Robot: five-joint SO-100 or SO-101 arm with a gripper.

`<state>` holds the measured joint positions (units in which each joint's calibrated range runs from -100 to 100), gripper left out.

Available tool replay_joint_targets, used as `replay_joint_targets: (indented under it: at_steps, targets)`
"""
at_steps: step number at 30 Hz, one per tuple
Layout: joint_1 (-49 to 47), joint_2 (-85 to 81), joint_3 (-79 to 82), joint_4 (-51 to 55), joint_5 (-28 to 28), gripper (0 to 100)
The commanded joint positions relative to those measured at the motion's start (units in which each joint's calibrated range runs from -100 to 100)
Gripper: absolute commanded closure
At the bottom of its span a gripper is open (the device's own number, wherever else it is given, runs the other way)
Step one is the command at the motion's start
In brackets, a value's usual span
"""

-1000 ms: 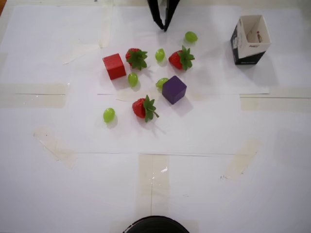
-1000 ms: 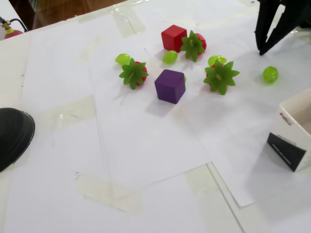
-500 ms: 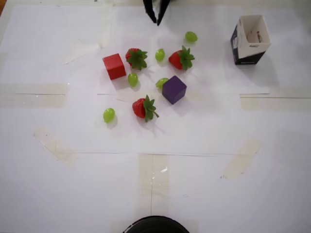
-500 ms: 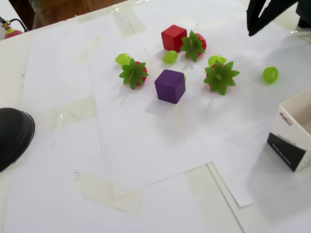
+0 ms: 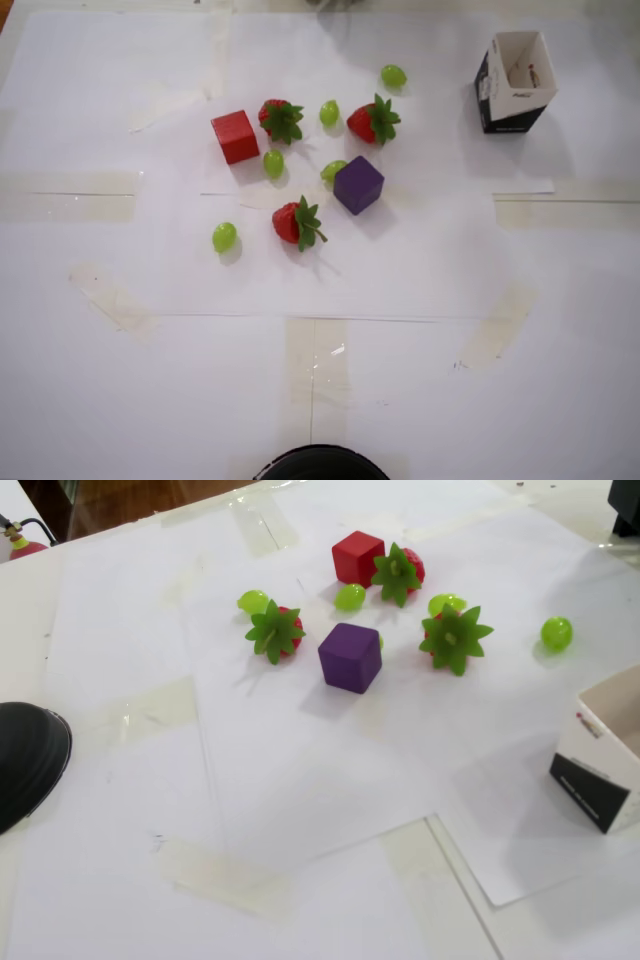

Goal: Put the purple cube on top of the red cube

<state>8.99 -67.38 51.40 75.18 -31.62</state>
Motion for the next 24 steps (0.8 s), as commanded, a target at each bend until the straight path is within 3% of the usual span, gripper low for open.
replay_joint_targets:
  at_steps: [1, 24]
  targets:
    - [-0.5, 12.6, -13.5, 0.0, 0.7, 100]
    - [-11.1, 68.8, -63.3, 6.6, 6.0, 100]
